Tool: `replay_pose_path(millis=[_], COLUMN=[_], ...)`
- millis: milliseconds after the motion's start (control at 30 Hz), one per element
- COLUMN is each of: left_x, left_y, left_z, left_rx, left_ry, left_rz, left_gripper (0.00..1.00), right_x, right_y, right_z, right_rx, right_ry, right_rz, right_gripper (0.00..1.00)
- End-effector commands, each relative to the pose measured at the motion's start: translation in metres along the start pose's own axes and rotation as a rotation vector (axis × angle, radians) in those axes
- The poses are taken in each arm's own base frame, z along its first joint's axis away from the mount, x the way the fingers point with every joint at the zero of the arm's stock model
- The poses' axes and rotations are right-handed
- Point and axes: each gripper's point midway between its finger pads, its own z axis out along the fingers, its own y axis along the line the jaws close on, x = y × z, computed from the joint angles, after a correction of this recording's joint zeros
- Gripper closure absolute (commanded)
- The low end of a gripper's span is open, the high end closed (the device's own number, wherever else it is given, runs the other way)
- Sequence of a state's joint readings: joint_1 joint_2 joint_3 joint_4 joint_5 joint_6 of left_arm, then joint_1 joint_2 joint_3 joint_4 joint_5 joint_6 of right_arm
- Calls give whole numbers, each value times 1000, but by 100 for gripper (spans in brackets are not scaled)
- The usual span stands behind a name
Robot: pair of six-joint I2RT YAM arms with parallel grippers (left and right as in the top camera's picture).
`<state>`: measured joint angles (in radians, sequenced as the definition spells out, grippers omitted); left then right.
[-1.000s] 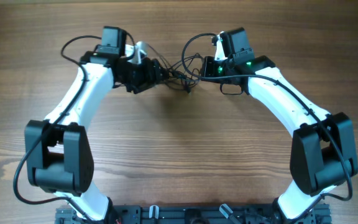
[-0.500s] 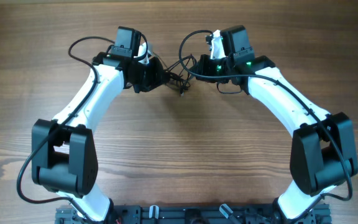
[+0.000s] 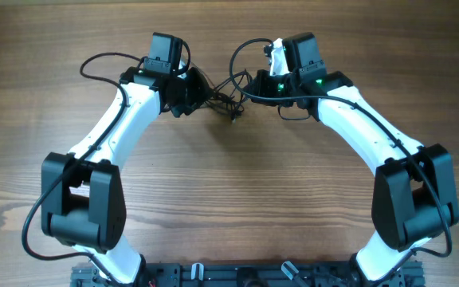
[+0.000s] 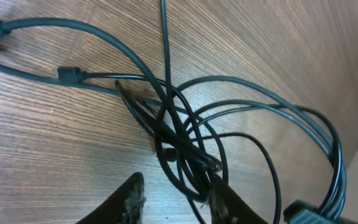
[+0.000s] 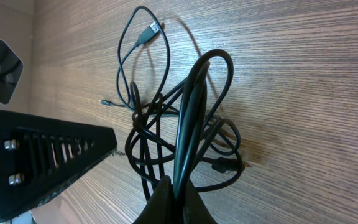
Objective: Untangle cables
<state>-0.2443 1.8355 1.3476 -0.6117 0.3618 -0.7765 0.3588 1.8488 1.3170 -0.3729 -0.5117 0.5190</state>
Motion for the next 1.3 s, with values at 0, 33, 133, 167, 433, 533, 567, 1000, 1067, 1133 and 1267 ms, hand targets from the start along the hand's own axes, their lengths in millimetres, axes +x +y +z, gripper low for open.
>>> replay_pose_path(millis=[0, 33, 133, 167, 433, 533, 567, 1000, 1067, 1133, 1267], left_x=[-6, -7, -7, -6, 2, 10, 13, 20, 20, 21, 24], left_y=[6, 6, 8, 8, 4, -2, -4, -6, -7, -12, -45], left_z=[14, 15, 18, 19, 23, 26, 27, 31, 30, 26, 2], left_rx=[-32, -30, -34, -36, -39, -34, -34, -69, -67, -40, 157], left_ry=[-18, -20, -17, -15, -1, 8, 12, -10, -9, 5, 79], left_rz=[-49, -48, -69, -73, -105, -88, -81, -28, -13, 8, 98], left_gripper=[69, 70, 71, 71, 67, 66, 66, 96, 96, 96, 96], right_x=[1, 1, 2, 2, 1, 1, 1, 3, 3, 3, 5], right_y=[-5, -5, -5, -5, -6, -6, -6, -7, -7, -8, -9], right_z=[4, 4, 4, 4, 4, 4, 4, 4, 4, 4, 4], right_rx=[13, 13, 14, 14, 21, 21, 22, 25, 26, 26, 33], right_ry=[2, 2, 4, 4, 1, 1, 2, 9, 9, 10, 15], right_rz=[8, 8, 10, 10, 10, 10, 11, 15, 14, 14, -8], right_gripper=[96, 96, 96, 96, 96, 96, 96, 96, 96, 96, 96])
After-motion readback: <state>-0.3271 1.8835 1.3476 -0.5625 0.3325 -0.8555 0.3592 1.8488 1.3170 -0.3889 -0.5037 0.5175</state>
